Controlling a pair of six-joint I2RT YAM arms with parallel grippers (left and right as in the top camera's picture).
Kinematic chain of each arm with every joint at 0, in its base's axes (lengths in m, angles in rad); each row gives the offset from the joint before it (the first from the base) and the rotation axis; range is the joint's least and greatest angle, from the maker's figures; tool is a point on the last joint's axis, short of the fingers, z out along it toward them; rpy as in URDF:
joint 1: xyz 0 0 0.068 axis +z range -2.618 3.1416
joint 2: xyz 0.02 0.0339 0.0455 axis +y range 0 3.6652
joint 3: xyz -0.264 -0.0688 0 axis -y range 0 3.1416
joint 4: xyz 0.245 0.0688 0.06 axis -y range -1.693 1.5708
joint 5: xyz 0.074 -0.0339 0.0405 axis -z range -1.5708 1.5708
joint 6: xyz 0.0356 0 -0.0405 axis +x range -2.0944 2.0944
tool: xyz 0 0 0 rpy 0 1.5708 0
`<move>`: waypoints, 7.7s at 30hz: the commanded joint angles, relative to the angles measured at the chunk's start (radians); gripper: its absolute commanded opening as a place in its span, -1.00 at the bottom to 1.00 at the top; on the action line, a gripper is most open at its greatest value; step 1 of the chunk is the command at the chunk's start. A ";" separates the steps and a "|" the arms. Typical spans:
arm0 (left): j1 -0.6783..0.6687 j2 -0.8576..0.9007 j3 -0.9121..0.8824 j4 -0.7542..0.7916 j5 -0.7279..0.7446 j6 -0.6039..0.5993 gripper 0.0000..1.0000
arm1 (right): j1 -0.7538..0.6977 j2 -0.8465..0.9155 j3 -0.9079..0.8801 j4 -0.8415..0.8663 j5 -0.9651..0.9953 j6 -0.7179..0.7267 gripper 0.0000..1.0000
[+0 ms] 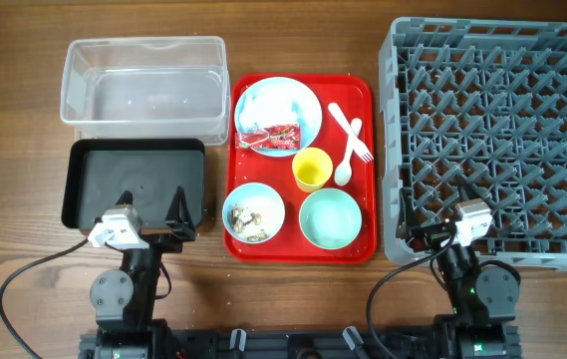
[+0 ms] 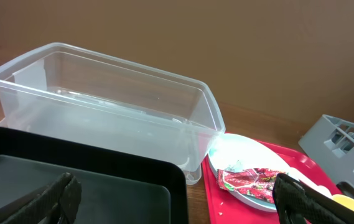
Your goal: Sort waste into correct bins and load items into the dishwasher rack
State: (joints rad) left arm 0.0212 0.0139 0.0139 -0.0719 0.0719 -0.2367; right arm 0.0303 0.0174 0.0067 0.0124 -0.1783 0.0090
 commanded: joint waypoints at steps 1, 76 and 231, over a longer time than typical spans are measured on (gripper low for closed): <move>-0.003 -0.007 -0.008 -0.001 -0.010 0.017 1.00 | 0.006 -0.006 -0.002 0.002 0.011 -0.006 1.00; -0.012 0.574 0.782 -0.123 0.274 0.177 1.00 | 0.006 0.630 0.776 -0.079 -0.375 0.071 0.99; -0.433 1.757 1.647 -1.071 0.212 -0.072 1.00 | 0.006 1.008 1.014 -0.730 -0.395 0.028 1.00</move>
State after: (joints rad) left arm -0.3519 1.7561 1.7241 -1.1641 0.3557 -0.2260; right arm 0.0303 1.0222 1.0031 -0.7185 -0.5755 0.0254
